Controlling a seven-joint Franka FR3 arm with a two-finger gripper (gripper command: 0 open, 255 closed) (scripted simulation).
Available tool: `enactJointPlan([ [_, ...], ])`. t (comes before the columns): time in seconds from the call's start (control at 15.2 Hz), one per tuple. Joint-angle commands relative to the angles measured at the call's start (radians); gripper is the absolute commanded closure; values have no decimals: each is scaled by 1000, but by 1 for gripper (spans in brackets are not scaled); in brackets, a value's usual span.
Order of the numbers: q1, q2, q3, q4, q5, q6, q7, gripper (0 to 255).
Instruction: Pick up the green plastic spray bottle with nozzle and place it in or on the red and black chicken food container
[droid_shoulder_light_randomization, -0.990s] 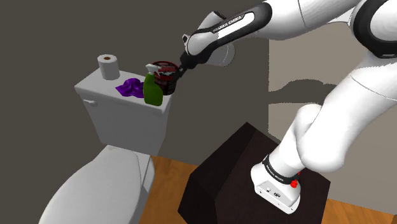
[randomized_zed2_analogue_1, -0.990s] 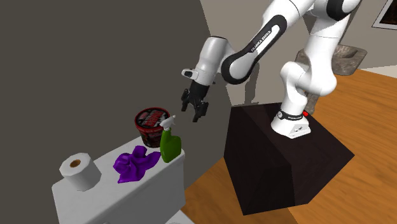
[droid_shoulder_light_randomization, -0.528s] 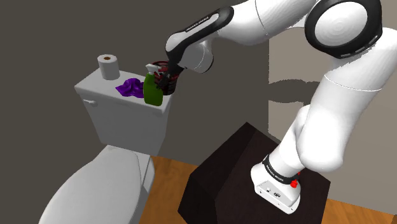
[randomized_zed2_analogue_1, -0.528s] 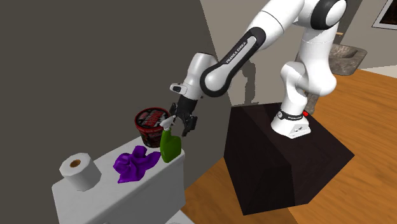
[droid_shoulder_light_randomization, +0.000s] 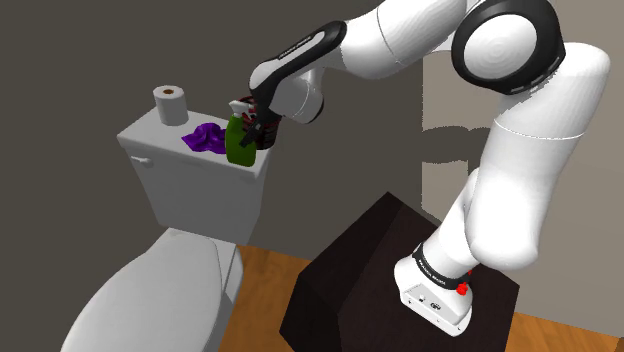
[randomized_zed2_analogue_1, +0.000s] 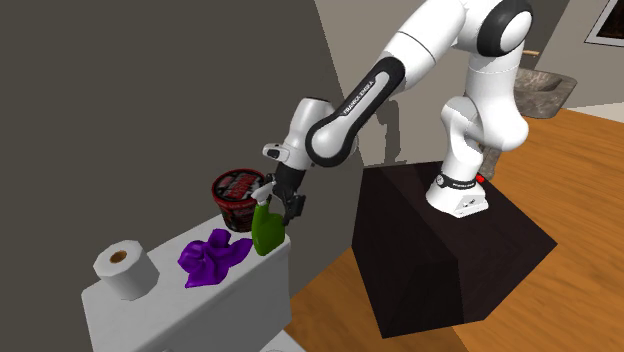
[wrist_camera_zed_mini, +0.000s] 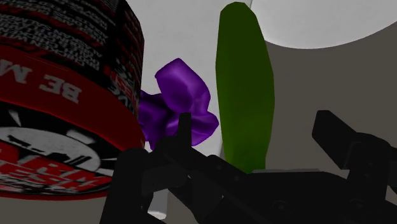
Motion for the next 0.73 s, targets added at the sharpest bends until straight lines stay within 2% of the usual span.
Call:
enactJointPlan([
  [0.0, 0, 3, 1, 2, 2, 1, -1, 0],
  [0.33, 0, 3, 1, 2, 2, 1, -1, 0],
  [0.4, 0, 3, 1, 2, 2, 1, -1, 255],
  [0.66, 0, 3, 1, 2, 2, 1, -1, 255],
])
